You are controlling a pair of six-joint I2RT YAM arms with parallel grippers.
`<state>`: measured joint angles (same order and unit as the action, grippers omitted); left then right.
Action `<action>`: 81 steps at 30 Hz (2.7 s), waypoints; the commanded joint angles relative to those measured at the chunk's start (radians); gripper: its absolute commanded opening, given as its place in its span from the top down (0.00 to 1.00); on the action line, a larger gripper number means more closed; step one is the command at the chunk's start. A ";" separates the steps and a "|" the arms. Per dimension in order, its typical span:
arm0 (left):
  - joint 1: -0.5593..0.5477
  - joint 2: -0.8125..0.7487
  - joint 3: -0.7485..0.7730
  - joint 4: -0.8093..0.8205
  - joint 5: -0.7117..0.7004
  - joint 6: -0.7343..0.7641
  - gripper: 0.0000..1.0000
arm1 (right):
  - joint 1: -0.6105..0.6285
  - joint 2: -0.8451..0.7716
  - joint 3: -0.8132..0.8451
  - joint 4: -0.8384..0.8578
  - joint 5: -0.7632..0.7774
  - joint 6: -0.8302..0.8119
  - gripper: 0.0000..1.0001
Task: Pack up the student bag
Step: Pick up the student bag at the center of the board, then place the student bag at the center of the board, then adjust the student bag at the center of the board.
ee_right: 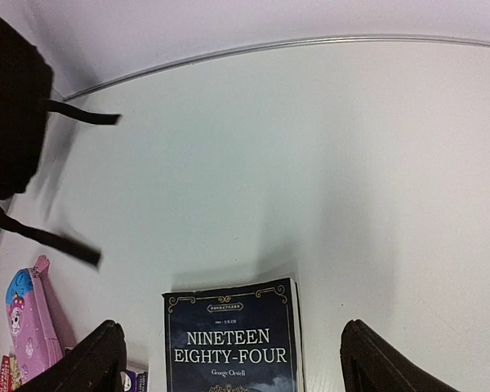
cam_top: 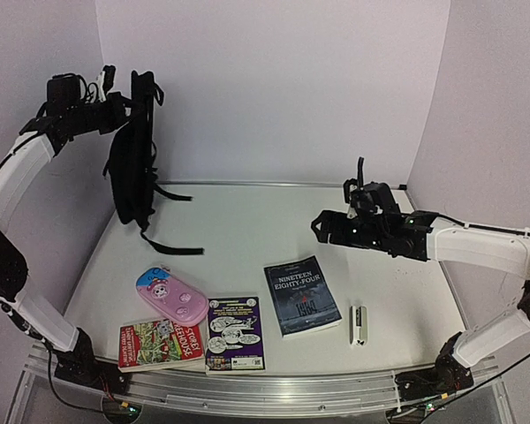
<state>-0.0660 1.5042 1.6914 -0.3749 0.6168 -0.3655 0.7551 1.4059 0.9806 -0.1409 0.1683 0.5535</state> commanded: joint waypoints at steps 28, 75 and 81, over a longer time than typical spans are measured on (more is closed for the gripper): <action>-0.097 -0.069 -0.659 0.076 -0.173 -0.281 0.16 | -0.004 0.292 0.194 0.100 -0.108 -0.024 0.13; 0.005 0.028 -0.804 0.208 -0.117 -0.179 1.00 | -0.100 0.594 0.400 0.336 -0.552 -0.079 1.00; 0.004 0.151 -0.706 0.262 -0.025 -0.183 1.00 | -0.011 0.361 0.121 0.330 -0.504 -0.029 1.00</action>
<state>-0.0643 1.5808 0.8946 -0.2076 0.5094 -0.5666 0.6773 1.9303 1.2292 0.1479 -0.3579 0.5021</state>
